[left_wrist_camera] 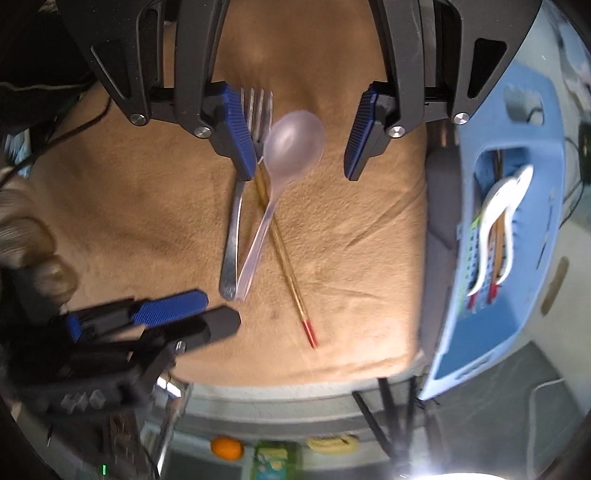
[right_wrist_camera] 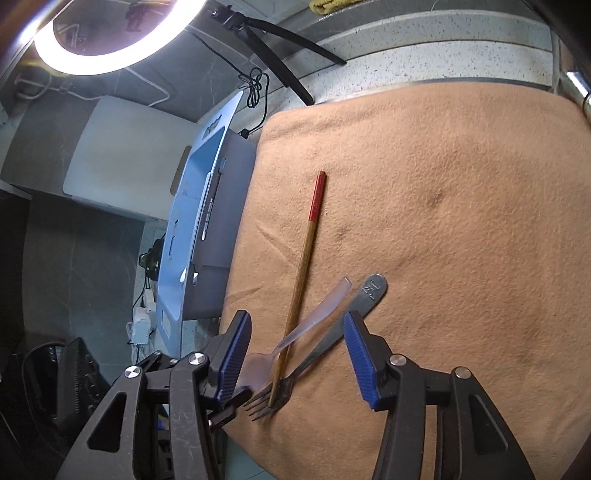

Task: Organize utensils
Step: 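Close the right tool on the red-tipped chopstick while the left tool closes on the clear plastic spoon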

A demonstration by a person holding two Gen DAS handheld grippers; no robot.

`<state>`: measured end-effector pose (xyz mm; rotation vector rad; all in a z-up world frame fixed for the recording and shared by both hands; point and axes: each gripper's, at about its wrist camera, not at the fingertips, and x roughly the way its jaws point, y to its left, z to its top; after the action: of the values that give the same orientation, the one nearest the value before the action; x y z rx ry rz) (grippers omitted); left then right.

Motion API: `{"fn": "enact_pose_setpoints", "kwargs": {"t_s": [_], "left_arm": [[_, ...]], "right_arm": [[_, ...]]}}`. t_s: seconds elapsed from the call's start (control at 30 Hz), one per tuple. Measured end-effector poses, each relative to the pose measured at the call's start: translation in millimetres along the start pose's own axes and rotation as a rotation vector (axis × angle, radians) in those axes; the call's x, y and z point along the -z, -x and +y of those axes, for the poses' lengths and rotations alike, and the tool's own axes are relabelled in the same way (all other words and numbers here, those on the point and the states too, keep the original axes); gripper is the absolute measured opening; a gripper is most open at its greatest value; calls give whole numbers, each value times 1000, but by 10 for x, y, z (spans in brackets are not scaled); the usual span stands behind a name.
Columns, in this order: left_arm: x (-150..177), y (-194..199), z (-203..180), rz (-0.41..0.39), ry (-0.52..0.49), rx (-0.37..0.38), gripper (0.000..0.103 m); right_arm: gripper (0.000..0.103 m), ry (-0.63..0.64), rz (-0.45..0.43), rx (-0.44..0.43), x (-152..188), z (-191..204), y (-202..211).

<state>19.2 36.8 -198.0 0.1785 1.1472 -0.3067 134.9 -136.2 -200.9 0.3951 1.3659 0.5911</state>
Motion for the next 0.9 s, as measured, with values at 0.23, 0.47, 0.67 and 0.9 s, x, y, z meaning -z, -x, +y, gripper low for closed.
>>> {"fn": "enact_pose_setpoints", "kwargs": {"t_s": [0.23,0.47,0.67,0.9], "left_arm": [[-112,-190,-4,52,-61,-26,43],[-161,-290,18,63,-61,-8,29],[-224,-352,103,51,1,-2,10],[-228,-360,136,33,58,-16,9]], "right_arm": [[47,-22,-12,-7,-40,-43,28],[47,-21,-12,-5,-82,-34,13],[40,-3,15,6,-129,36,-121],[30,14,78,39,-159,89,-377]]}}
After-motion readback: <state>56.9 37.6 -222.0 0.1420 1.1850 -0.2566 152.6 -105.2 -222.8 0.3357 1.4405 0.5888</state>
